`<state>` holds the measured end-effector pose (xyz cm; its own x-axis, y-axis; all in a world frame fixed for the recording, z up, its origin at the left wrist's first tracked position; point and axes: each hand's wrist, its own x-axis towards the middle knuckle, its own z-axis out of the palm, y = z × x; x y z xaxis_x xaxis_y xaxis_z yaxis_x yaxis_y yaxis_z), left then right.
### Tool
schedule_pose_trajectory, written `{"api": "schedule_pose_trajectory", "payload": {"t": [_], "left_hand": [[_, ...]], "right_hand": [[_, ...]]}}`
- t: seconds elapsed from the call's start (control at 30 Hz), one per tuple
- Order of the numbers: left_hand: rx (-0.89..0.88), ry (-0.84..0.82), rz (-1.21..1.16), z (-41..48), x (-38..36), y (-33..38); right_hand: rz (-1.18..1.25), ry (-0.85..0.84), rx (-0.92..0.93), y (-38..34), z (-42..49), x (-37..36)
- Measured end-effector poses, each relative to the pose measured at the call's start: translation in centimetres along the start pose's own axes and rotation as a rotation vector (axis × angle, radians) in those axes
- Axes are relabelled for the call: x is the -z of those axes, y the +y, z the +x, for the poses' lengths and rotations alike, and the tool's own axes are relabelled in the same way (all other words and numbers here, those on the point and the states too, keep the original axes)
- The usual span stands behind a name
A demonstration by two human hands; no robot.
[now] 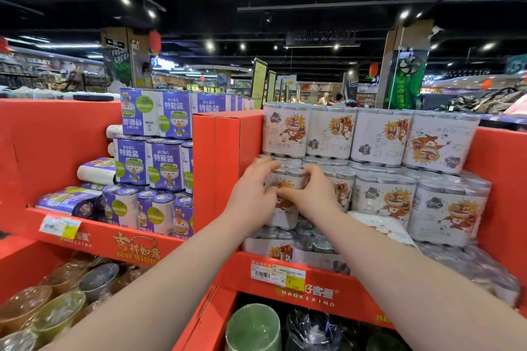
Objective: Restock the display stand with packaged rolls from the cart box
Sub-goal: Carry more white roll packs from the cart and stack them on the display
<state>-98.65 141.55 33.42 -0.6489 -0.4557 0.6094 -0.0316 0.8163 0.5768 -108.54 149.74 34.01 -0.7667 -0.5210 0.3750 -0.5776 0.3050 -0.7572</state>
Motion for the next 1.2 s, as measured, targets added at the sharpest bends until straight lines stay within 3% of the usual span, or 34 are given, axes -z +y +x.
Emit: {"api": "schedule_pose_trajectory", "payload": {"t": [0.23,0.47,0.63,0.8,0.87,0.93,1.03,1.2], "left_hand": [[0.02,-0.052,0.009,-0.3,-0.7,-1.1],[0.012,-0.072,0.063,-0.5,-1.0,-1.3],[-0.071,-0.042,0.233,-1.0,-1.7,-0.6],[-0.27,0.059,0.236,-1.6,-3.8,1.4],[-0.204,-0.064,0.23,-1.9,-4.5,2.9],[-0.021,-0.253,0.172,-2.2,-5.5,4.1],[0.166,-0.436,0.015,-2.7,-6.8,5.7],[0.341,-0.492,-0.241,-3.6,-8.1,6.3]], "right_hand": [[-0.192,-0.113,-0.047,0.8,0.5,-0.3],[-0.182,-0.19,0.005,0.8,0.6,1.1],[-0.257,-0.149,0.01,2.2,0.1,6.5],[-0.555,-0.201,-0.094,5.2,-1.3,11.8],[-0.699,-0.241,-0.176,6.4,-1.9,12.9],[-0.797,-0.27,-0.223,7.5,-2.4,13.7],[-0.635,-0.301,-0.297,8.6,-3.1,13.8],[-0.061,-0.263,-0.465,9.2,-4.8,13.2]]}}
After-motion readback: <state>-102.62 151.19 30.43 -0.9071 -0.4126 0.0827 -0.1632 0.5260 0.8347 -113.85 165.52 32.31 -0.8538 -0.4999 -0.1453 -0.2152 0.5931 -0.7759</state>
